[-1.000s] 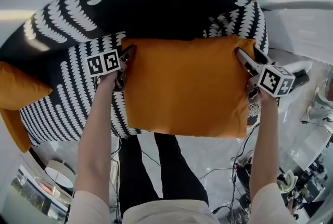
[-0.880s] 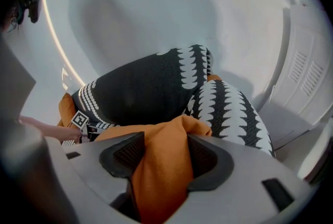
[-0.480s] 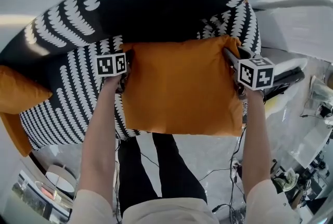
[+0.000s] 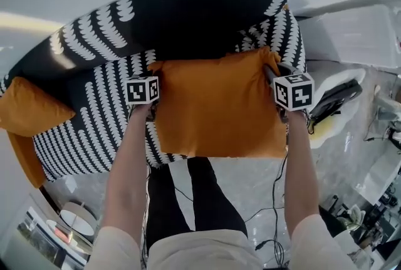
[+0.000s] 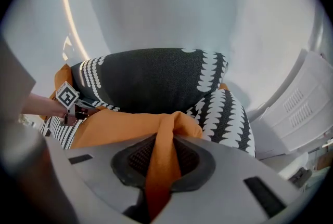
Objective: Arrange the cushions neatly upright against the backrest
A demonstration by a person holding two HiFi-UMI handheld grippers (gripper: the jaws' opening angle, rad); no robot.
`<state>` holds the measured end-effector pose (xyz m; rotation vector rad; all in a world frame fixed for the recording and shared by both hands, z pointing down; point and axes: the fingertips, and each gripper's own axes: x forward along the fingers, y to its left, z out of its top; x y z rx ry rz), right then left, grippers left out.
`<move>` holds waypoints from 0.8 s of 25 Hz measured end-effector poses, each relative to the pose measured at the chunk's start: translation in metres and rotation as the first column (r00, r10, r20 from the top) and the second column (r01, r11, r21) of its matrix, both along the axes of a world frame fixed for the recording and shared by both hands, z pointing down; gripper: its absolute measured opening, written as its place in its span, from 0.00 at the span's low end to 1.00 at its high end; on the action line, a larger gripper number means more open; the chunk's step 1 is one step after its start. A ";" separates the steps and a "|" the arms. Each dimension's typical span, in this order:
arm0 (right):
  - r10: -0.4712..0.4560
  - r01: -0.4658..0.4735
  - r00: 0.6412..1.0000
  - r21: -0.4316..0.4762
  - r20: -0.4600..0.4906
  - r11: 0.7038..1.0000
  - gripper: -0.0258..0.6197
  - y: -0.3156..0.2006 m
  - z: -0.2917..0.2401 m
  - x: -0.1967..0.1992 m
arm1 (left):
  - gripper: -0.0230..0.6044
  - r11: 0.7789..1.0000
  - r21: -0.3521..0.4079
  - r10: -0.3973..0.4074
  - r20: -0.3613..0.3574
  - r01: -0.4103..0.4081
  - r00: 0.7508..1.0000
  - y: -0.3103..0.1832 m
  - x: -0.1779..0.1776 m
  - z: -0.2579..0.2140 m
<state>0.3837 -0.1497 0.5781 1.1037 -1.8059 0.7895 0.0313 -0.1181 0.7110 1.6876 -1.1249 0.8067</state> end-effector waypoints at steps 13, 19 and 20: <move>-0.025 0.015 0.995 0.098 0.096 0.995 0.14 0.036 -0.086 -0.050 | 0.11 0.986 0.119 -0.118 -0.024 0.120 0.993 0.039 -0.060 -0.106; -0.074 0.052 0.990 0.173 0.122 0.984 0.14 0.040 -0.124 -0.099 | 0.11 0.966 0.208 -0.152 -0.034 0.156 0.988 0.036 -0.116 -0.163; -0.081 0.055 0.988 0.191 0.129 0.980 0.14 0.038 -0.128 -0.108 | 0.11 0.961 0.227 -0.156 -0.034 0.160 0.987 0.035 -0.125 -0.173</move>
